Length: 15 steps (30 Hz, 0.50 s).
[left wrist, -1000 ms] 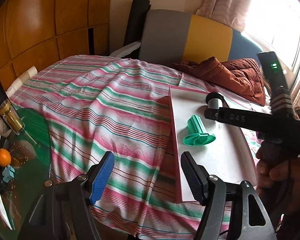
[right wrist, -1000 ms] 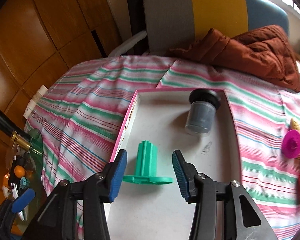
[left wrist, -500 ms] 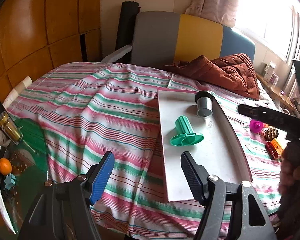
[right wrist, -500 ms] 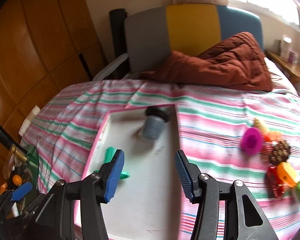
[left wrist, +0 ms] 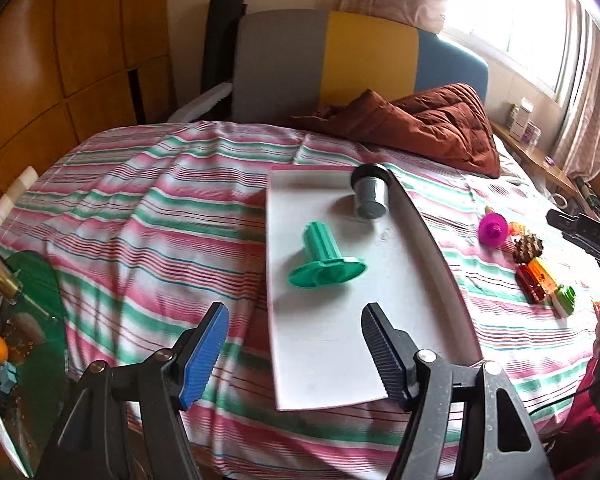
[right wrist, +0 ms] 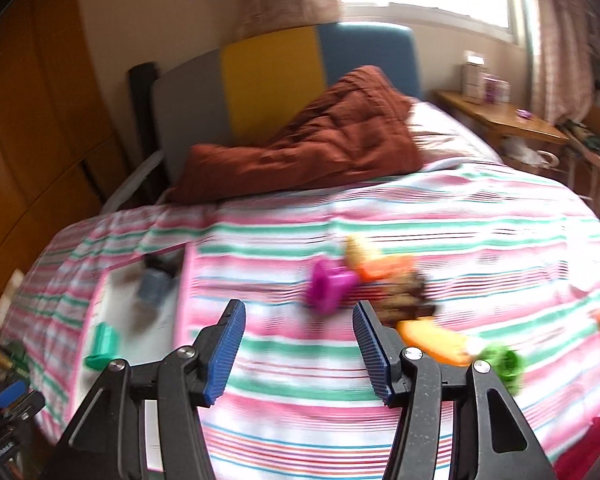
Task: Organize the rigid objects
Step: 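Move both grippers away from the tray back toward the toys, then grasp the magenta cup with the left gripper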
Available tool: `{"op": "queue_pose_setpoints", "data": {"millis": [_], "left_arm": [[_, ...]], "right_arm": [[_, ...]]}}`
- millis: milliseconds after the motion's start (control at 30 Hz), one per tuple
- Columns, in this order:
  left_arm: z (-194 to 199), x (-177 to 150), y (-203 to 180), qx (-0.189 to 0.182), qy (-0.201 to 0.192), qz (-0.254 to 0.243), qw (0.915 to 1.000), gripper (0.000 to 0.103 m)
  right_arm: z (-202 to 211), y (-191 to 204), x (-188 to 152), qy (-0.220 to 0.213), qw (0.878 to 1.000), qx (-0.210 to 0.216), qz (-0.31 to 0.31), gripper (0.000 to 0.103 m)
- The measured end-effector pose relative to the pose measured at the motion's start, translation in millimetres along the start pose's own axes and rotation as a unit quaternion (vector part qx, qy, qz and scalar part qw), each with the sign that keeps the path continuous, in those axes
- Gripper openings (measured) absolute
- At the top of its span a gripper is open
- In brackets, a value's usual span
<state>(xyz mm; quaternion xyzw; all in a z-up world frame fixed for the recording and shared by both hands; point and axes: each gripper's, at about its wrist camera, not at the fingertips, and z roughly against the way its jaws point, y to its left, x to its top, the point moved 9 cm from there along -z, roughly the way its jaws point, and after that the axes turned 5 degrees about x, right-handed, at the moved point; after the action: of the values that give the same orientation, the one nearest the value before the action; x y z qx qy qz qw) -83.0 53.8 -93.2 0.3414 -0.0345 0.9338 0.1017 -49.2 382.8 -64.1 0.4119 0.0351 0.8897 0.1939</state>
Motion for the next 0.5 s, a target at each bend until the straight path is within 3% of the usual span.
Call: {"op": "queue_pose_setpoints", "data": {"millis": [300,500], "left_arm": [[-8.1,12.4,-61.6,-0.083,0.029,-0.019,0.9960,0.070],[-18.8,27.9,-116.1,-0.099,0.039,-0.060,0.9925,0.067]], "right_arm": [[24.4,-98.4,8.7,-0.029,0.996,-0.064,-0.054,0.060],[27.6,-144.5,4.2,-0.037,0.994,-0.081,-0.067,0.060]]}}
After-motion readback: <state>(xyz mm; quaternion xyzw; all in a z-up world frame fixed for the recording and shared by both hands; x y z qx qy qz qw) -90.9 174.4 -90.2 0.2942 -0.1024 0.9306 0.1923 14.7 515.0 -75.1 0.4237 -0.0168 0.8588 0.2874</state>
